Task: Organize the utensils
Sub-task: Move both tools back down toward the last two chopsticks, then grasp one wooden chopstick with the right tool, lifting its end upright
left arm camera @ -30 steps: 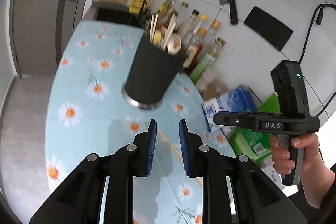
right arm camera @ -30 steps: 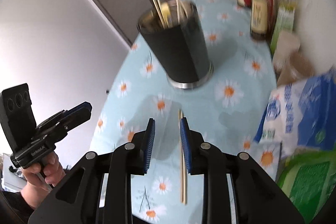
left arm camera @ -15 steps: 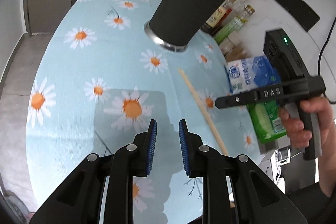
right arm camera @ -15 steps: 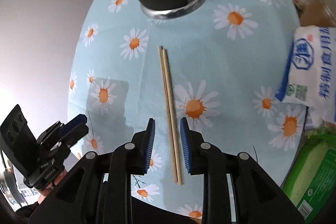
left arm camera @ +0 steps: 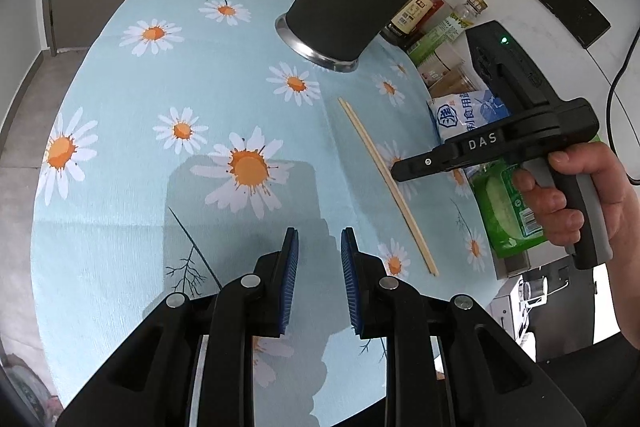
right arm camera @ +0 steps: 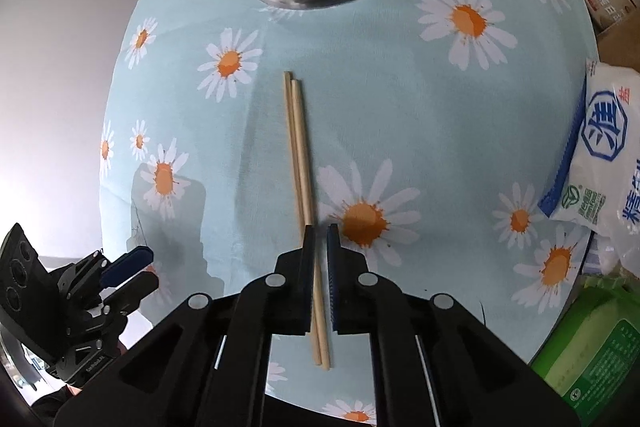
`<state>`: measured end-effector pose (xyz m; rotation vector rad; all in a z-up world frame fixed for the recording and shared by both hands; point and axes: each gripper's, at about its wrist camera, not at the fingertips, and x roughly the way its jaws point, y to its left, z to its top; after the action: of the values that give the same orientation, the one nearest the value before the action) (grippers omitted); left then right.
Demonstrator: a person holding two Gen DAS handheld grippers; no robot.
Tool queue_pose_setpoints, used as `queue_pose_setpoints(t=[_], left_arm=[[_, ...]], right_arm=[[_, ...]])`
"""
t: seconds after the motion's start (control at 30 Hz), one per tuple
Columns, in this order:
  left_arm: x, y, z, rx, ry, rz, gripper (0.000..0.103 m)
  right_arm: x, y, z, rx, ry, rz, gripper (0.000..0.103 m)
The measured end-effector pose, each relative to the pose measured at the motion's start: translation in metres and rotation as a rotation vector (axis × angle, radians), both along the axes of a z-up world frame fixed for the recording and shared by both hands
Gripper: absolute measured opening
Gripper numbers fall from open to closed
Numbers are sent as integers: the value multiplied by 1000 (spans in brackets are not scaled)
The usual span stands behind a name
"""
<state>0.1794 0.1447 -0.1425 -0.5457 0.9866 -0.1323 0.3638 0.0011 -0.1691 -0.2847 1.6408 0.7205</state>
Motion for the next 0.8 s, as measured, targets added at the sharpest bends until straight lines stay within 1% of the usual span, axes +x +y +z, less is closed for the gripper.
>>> queue_pose_setpoints(t=[0.13, 0.23, 0.37, 0.57, 0.63, 0.8], left_arm=[[1, 2, 1, -6, 0, 4, 21], [3, 4, 0, -6, 2, 8, 21], [6, 6, 0, -6, -1, 4, 21], [11, 4, 1, 1, -3, -14, 21], [12, 4, 0, 2, 2, -18, 21], [15, 1, -3, -3, 12, -35, 21]], right_arm=[[-2, 8, -2, -17, -1, 25, 9], [-2, 13, -1, -38, -31, 39, 9], [-3, 18, -1, -55, -41, 62, 9], [-2, 18, -2, -84, -56, 67, 9], [-9, 26, -2, -113, -92, 101, 10], [-15, 36, -2, -174, -109, 86, 10]])
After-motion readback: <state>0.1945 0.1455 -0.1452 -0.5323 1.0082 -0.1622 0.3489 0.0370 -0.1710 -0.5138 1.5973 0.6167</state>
